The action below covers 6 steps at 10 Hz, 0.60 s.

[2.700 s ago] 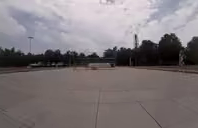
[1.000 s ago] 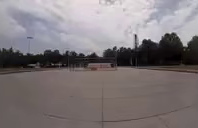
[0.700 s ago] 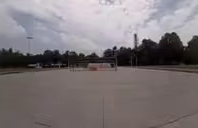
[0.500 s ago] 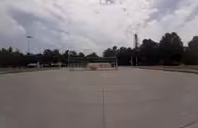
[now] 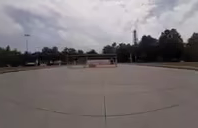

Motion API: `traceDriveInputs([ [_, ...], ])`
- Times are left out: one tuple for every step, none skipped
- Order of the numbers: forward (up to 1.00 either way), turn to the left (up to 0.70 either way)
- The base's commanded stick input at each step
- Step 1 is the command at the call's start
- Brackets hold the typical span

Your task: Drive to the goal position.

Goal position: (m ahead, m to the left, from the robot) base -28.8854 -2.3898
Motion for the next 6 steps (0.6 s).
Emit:
traceDriveInputs([
  [0.00, 0.70],
  [0.00, 0.70],
  [0.00, 0.70],
  [0.00, 0.70],
  [0.00, 0.70],
  [0.00, 0.70],
])
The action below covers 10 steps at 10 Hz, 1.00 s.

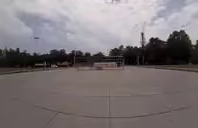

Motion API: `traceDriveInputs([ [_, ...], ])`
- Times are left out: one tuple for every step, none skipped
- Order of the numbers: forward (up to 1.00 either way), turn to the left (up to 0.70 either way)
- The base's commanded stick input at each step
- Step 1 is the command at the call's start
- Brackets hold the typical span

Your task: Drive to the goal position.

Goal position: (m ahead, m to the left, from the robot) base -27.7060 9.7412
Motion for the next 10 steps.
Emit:
traceDriveInputs([
  [0.00, 0.70],
  [0.00, 0.70],
  [0.00, 0.70],
  [0.00, 0.70],
  [0.00, 0.70],
  [0.00, 0.70],
  [0.00, 0.70],
  [0.00, 0.70],
  [0.00, 0.70],
  [0.00, 0.70],
])
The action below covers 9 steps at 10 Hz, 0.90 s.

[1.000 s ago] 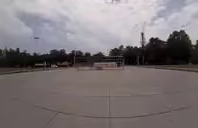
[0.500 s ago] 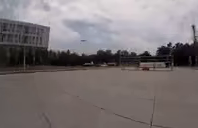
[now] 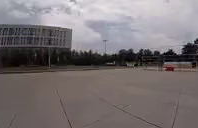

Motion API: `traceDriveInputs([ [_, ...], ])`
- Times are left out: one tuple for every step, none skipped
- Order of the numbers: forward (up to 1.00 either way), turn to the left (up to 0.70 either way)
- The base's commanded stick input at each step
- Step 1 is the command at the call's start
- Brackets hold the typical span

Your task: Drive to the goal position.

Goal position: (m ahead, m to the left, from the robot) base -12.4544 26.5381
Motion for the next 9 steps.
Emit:
traceDriveInputs([
  [0.00, 0.70],
  [0.00, 0.70],
  [0.00, 0.70],
  [0.00, 0.70],
  [0.00, 0.70],
  [0.00, 0.70],
  [0.00, 0.70],
  [0.00, 0.70],
  [0.00, 0.70],
])
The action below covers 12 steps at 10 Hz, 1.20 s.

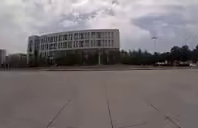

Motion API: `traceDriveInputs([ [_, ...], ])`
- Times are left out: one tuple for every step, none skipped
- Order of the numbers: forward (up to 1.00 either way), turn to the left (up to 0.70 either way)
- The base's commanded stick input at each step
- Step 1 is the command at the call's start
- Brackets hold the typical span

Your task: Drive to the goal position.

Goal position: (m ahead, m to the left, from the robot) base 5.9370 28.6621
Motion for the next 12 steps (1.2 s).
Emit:
traceDriveInputs([
  [0.00, 0.70],
  [0.00, 0.70],
  [0.00, 0.70],
  [0.00, 0.70],
  [0.00, 0.70],
  [0.00, 0.70],
  [0.00, 0.70],
  [0.00, 0.70],
  [0.00, 0.70],
  [0.00, 0.70],
  [0.00, 0.70],
  [0.00, 0.70],
])
